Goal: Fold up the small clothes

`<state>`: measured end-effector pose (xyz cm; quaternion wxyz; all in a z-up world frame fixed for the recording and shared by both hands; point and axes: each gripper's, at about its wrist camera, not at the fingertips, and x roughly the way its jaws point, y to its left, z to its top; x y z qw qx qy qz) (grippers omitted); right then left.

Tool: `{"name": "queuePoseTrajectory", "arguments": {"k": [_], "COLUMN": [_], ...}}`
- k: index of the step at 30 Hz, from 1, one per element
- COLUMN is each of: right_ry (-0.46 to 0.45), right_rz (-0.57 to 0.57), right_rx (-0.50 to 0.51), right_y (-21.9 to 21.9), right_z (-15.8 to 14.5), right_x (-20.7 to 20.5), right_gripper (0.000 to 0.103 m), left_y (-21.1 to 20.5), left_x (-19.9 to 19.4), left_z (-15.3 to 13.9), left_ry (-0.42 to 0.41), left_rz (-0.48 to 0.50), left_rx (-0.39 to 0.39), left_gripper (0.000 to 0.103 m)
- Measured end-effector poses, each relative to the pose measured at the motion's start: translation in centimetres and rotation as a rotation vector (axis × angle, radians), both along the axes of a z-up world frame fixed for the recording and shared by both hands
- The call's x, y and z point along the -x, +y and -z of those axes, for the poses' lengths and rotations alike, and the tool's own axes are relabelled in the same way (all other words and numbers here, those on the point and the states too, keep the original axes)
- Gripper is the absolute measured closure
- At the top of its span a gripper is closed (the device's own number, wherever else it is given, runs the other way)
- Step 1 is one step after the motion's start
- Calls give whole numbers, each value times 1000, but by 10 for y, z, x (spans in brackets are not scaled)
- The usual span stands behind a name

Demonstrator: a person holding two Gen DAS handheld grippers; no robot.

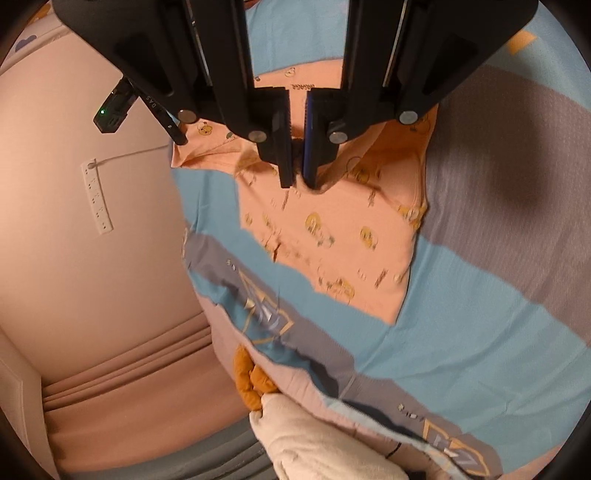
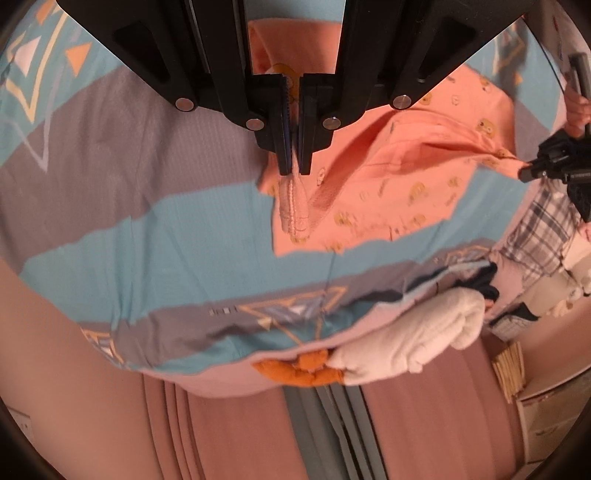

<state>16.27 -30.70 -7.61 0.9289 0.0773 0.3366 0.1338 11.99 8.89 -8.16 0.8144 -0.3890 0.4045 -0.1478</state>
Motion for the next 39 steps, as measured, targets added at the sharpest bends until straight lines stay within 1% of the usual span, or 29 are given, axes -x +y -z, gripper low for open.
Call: {"name": "queuePoseTrajectory", "arguments": {"k": [6,8,11,18,21,23,24,27,30,33,35,37,38,39], "right_ry": [-48,-54,-57,-36,-9,14,34,104,181,229,233,238,242,243], "right_rz": [-1,2,2,1,1,-2,0,7,24,45,61,83,98,111], "right_rx": [-13,-15,-20,-41,-32,-31,-31,-26,-13,30,39,39,40,40], "right_y": [3,4,7,15,20,23,24,27,29,31,30,27,25,23], "right_z": [-17,-20,-22,-20,-13,-6,-2,16,38,53,58,59,59,59], "right_x": [-18,-27,-42,-86,-107,-121,-128,-148,-162,-167,-167,-166,-166,-166], "right_gripper": [99,99,99,99,99,99,99,99,99,99,99,99,99,96], "left_y": [9,12,18,30,34,39,42,48,53,54,55,56,56,56], "left_x": [-18,-26,-41,-84,-106,-120,-127,-144,-154,-161,-163,-165,-166,-165], "left_z": [-12,-14,-14,-11,-4,6,13,31,49,61,67,72,73,73], "left_ry": [-32,-34,-34,-6,12,39,64,104,127,159,172,188,194,198], "left_rz": [-20,-30,-35,-78,-62,-72,-83,-111,-133,-149,-161,-172,-174,-177], "left_rx": [24,25,52,28,11,23,22,12,13,-41,-68,-97,-116,-138], "left_gripper": [99,99,99,99,99,99,99,99,99,99,99,95,88,83]}}
